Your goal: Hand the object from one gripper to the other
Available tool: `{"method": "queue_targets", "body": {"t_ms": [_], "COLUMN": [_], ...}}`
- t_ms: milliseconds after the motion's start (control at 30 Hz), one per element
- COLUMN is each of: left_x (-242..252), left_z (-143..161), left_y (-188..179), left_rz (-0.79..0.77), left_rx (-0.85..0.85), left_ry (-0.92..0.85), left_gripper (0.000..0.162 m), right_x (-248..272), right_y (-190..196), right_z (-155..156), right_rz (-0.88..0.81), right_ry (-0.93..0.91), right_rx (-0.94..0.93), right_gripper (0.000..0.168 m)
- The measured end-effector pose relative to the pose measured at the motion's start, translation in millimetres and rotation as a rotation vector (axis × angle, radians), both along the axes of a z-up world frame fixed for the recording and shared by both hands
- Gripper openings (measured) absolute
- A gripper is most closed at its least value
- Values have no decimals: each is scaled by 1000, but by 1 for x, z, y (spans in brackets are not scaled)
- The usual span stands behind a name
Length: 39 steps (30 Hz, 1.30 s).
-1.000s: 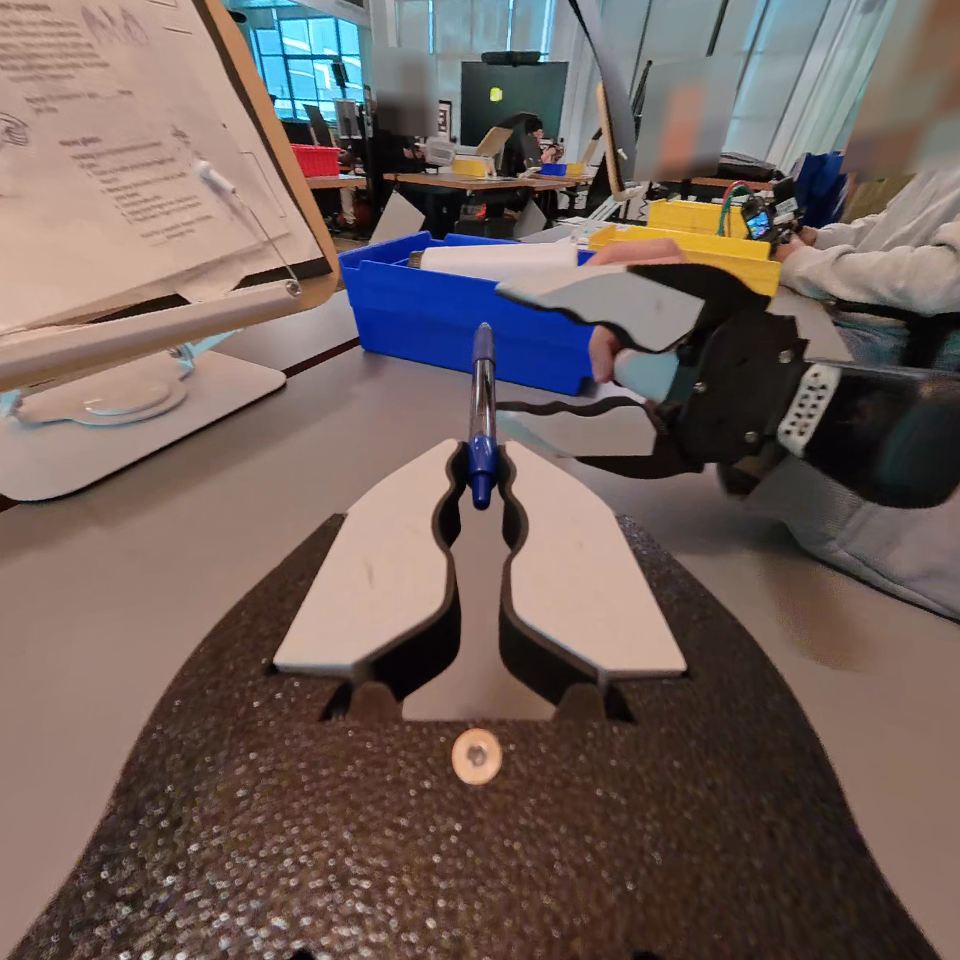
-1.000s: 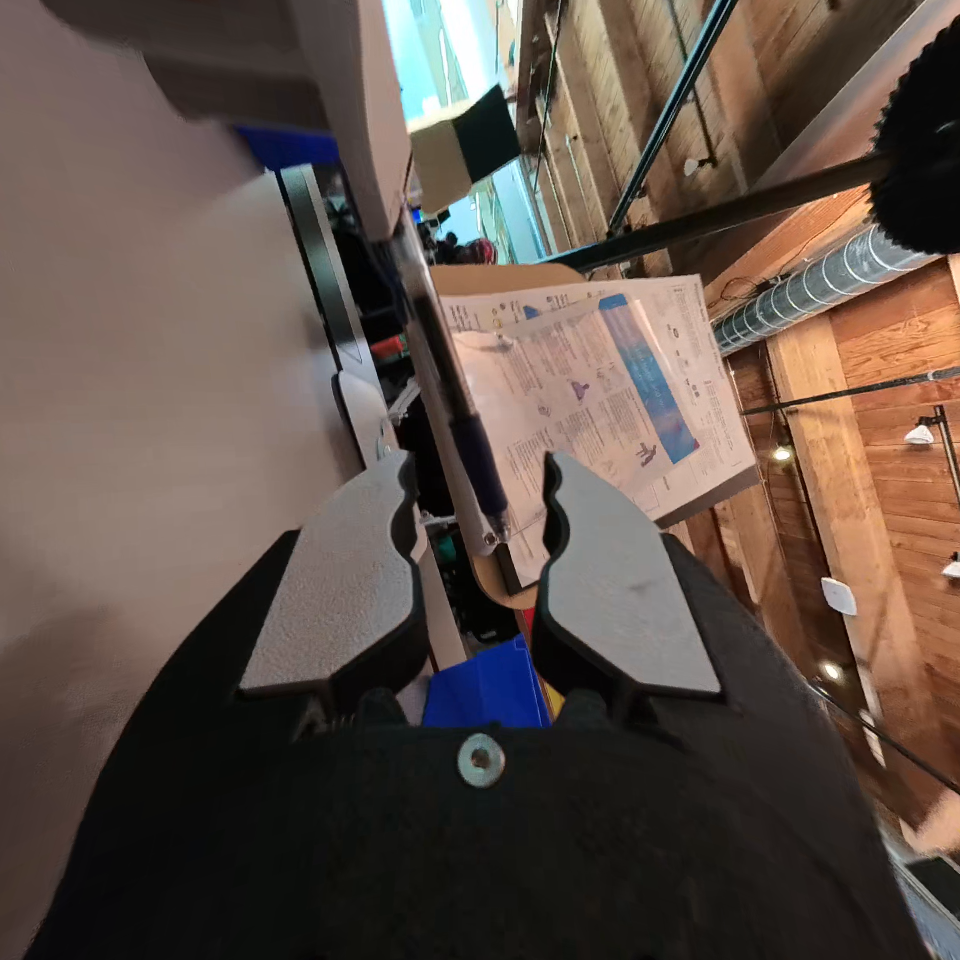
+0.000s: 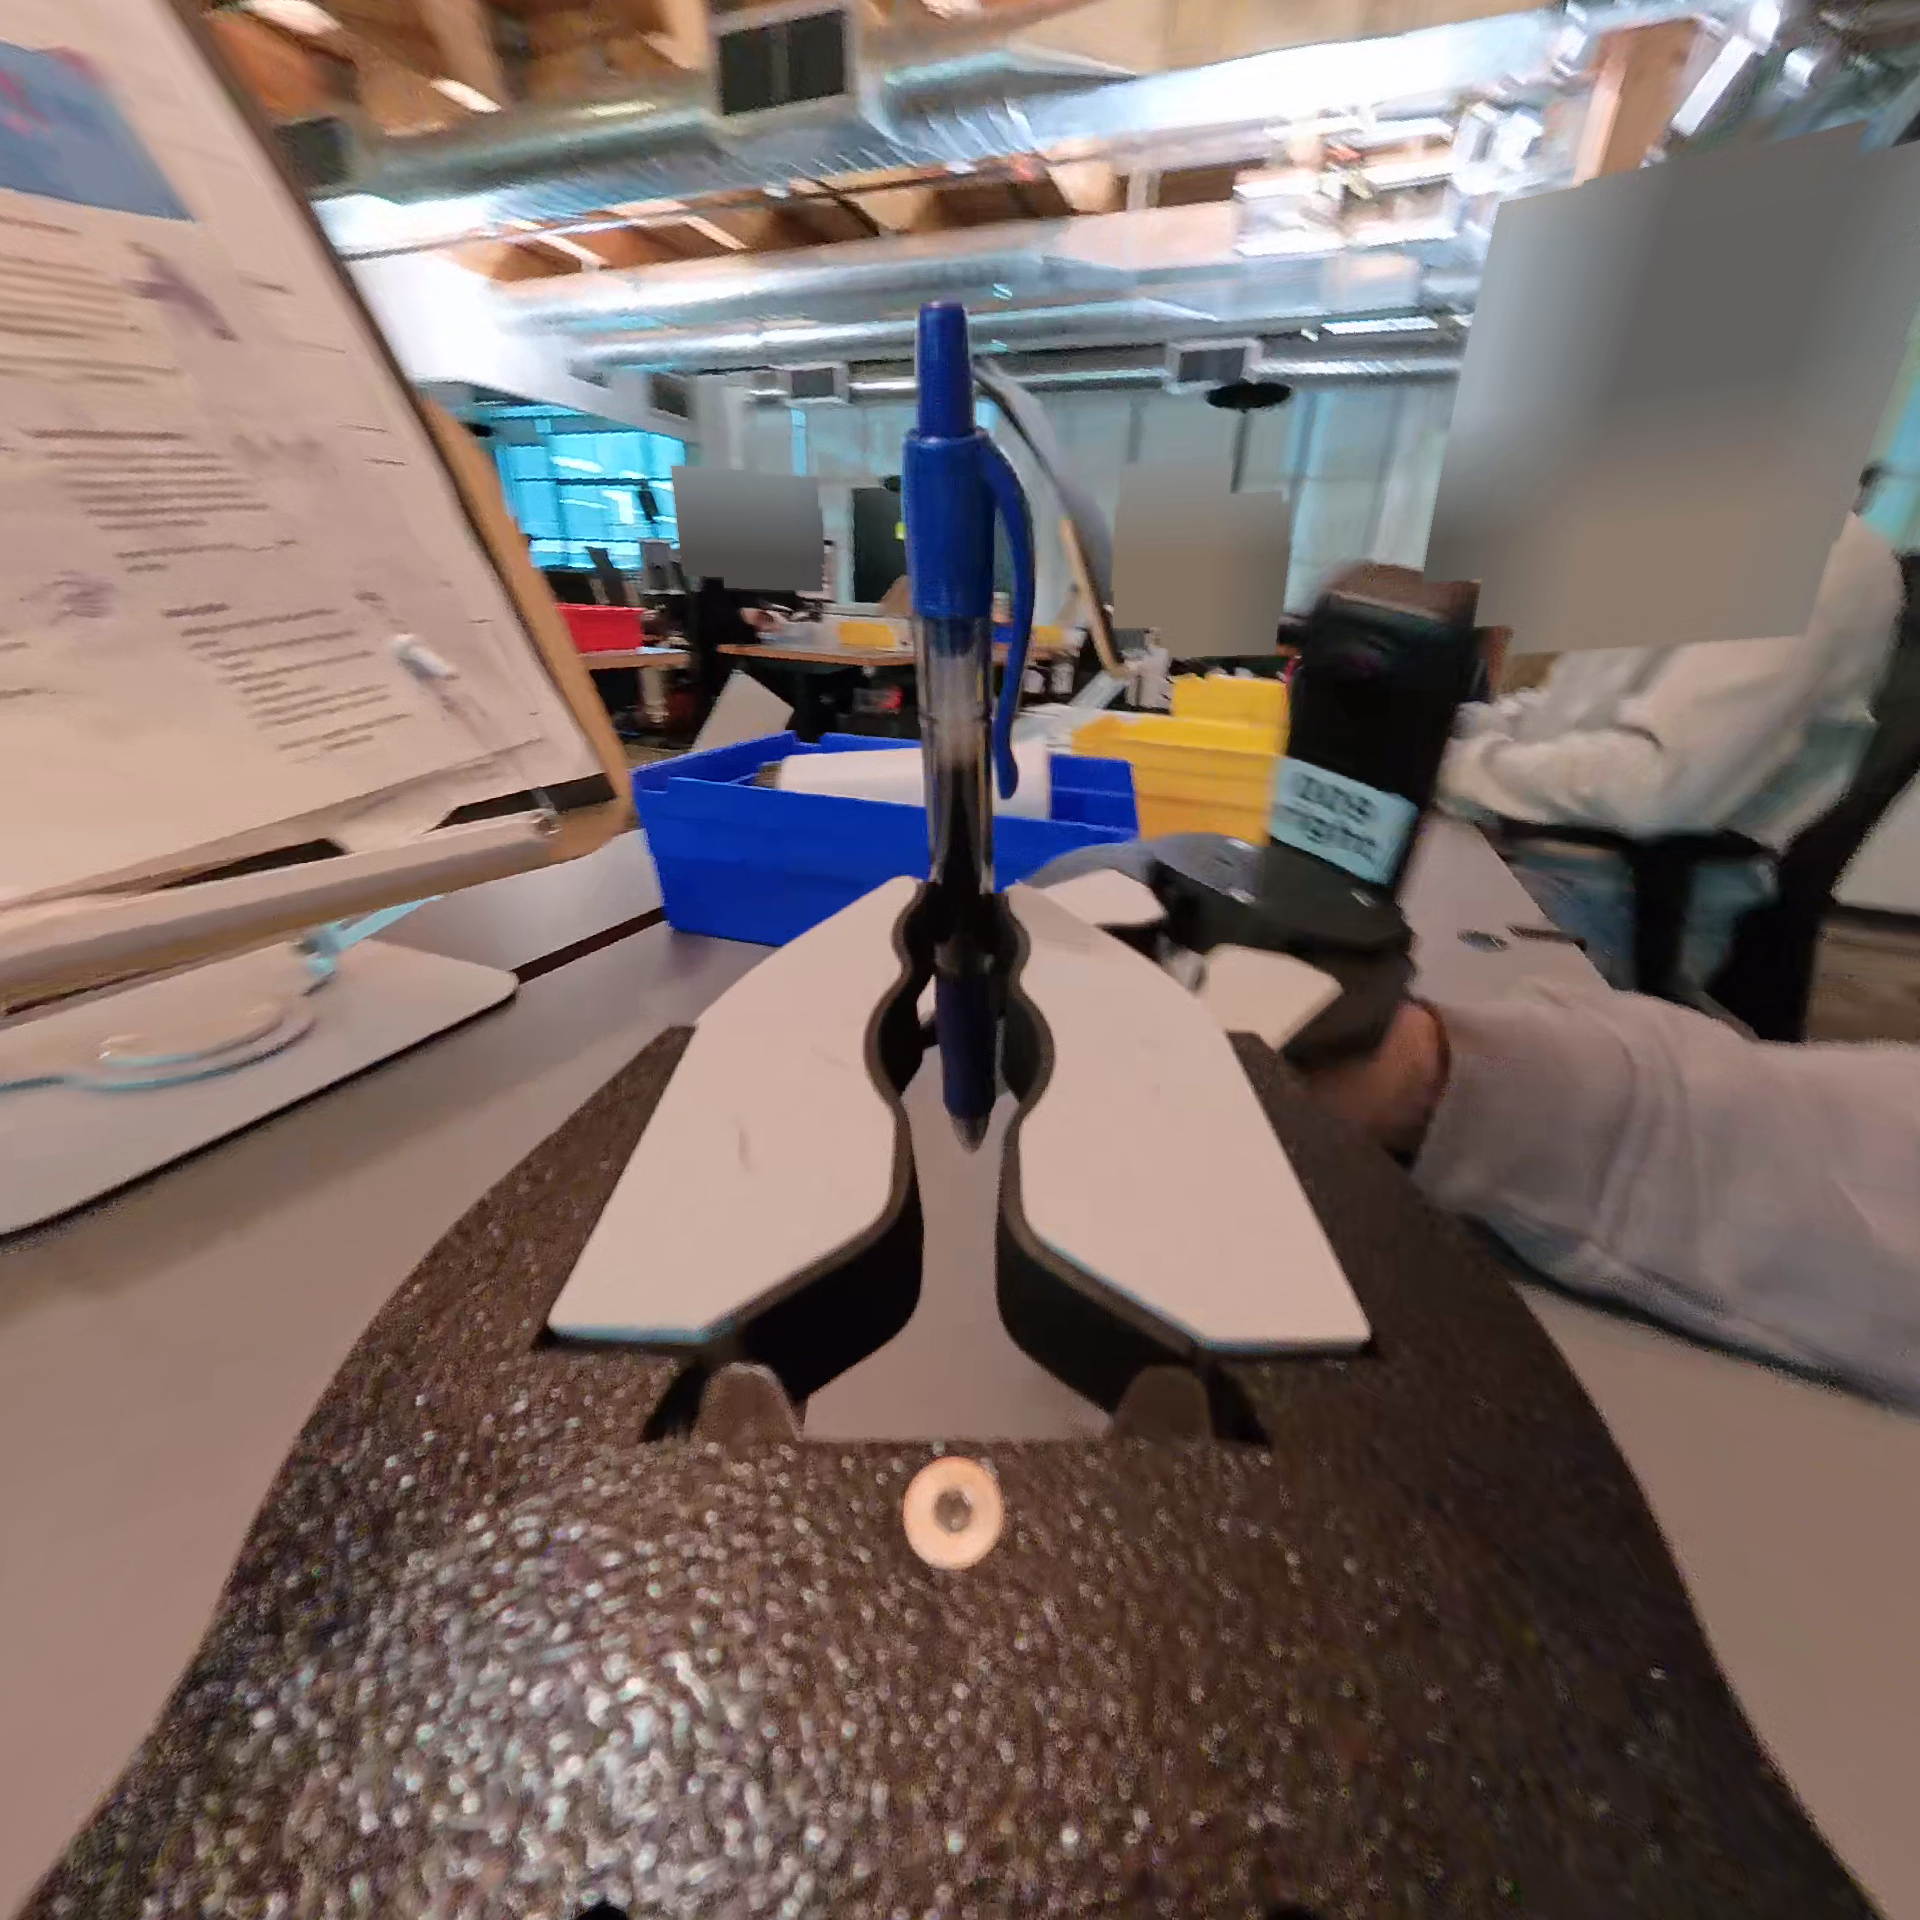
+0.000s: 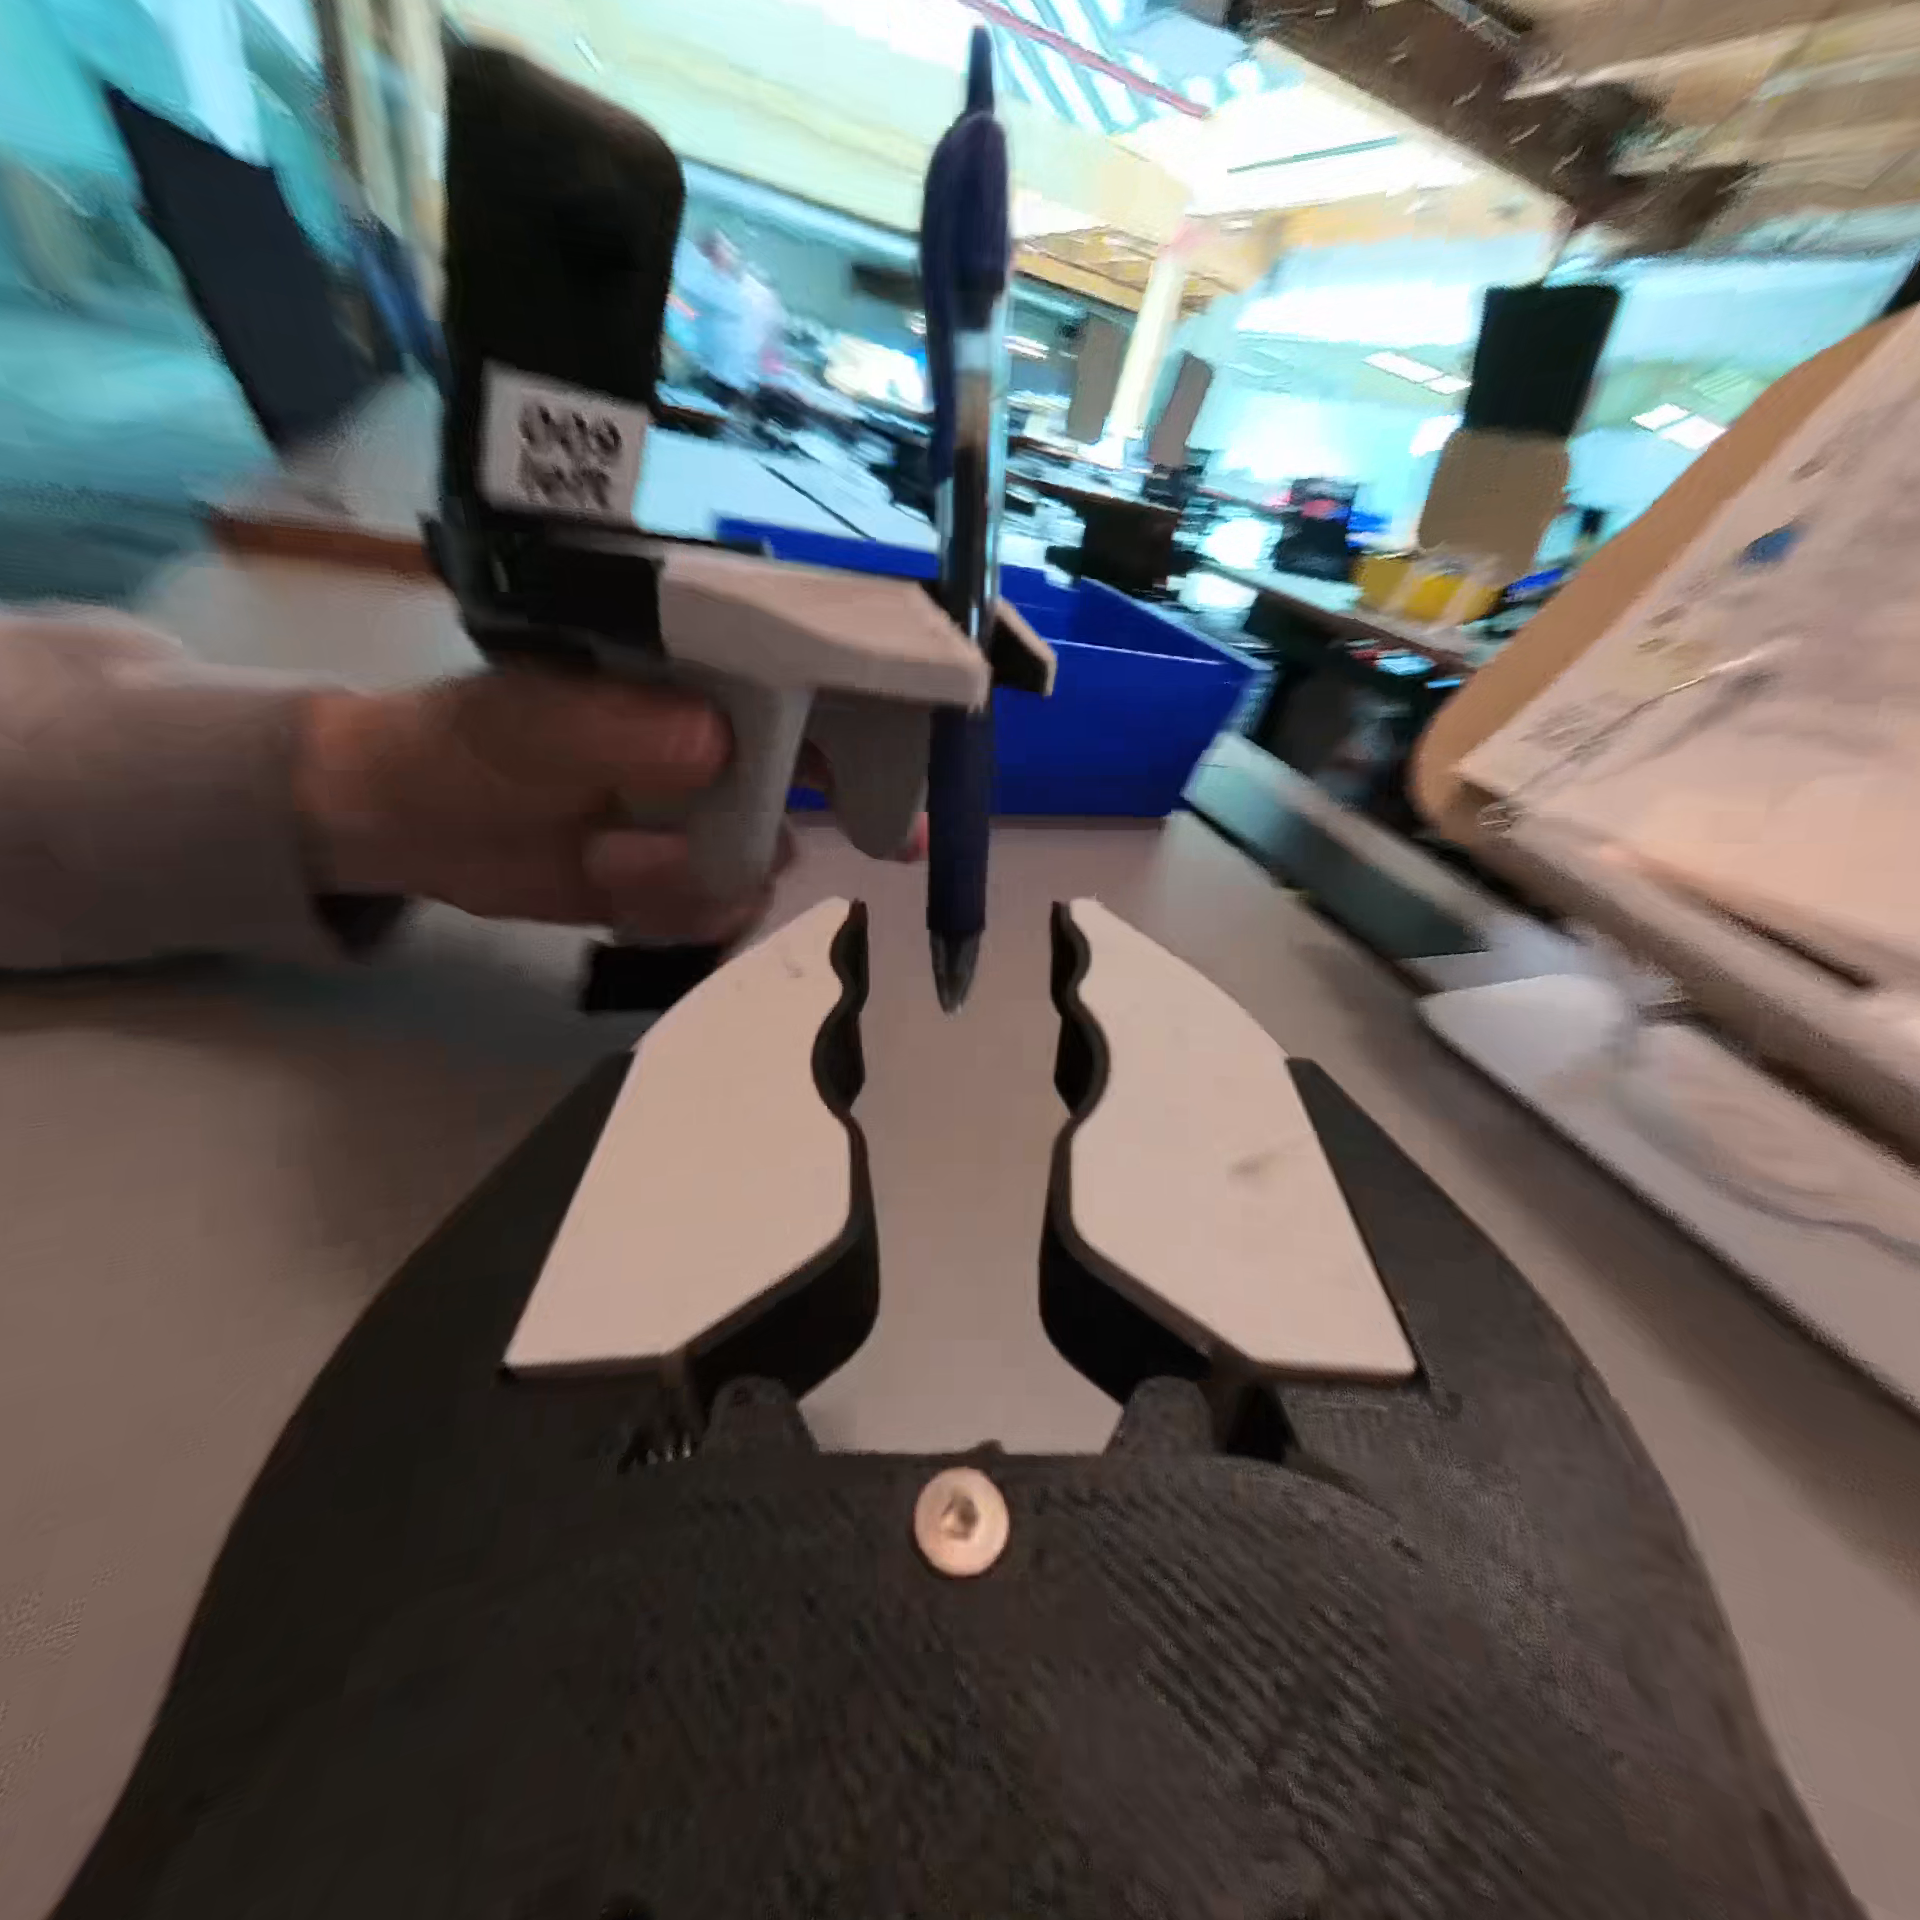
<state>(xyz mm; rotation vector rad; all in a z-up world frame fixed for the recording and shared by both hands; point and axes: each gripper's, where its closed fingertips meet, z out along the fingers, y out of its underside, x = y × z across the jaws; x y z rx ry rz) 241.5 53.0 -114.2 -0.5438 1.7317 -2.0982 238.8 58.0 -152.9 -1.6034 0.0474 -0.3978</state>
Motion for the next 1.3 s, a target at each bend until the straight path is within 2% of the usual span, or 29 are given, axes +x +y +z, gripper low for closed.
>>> {"method": "queue_targets", "body": {"t_ms": [67, 133, 167, 200, 300, 400, 467, 600, 700, 867, 933, 1000, 1067, 1133, 1200, 1300], "left_x": [4, 6, 6, 6, 7, 2, -7, -22, -31, -45, -39, -24, -4, 17, 28, 32], "left_z": [1, 2, 2, 1, -1, 4, 11, 15, 14, 18, 14, 11, 2, -14, -23, -32], "left_y": [5, 6, 5, 5, 5, 6, 5, 0, -5, -7, -8, -3, 5, 16, 24, 20], "left_rz": [-1, -2, -11, -14, -6, -41, -94, -200, -296, -404, -366, -231, -63, 141, 304, 423], "left_rx": [-45, -79, -81, -77, -62, -91, -112, -127, -133, -164, -123, -91, -13, 150, 316, 474], "left_ry": [53, 97, 104, 106, 106, 82, 28, -2, 13, 1, 14, 1, 7, -10, -76, -142], "left_gripper": [10, 10, 9, 9, 10, 10, 11, 25, 26, 13, 12, 11, 11, 11, 11, 11], "right_x": [6, 3, 4, 7, 12, 4, -14, -37, -49, -58, -48, -26, -2, 6, 13, 12], "right_y": [4, 11, 12, 11, 8, 8, 10, 3, 0, 2, 3, 0, -6, -11, -16, -21], "right_z": [-4, -6, -6, -5, -5, 1, 6, 27, 31, 31, 26, 23, 23, 29, 39, 57], "right_rz": [-103, -130, -158, -199, -242, -105, 108, 439, 577, 636, 546, 357, 119, -12, -126, -202], "right_ry": [-130, -198, -244, -294, -325, -127, 83, 436, 559, 605, 575, 438, 265, 110, 32, 3], "right_rx": [-57, -83, -92, -108, -144, -56, 36, 229, 251, 239, 231, 253, 249, 225, 245, 359], "right_gripper": [36, 36, 30, 16, 13, 11, 11, 11, 11, 11, 10, 15, 51, 50, 51, 46]}}
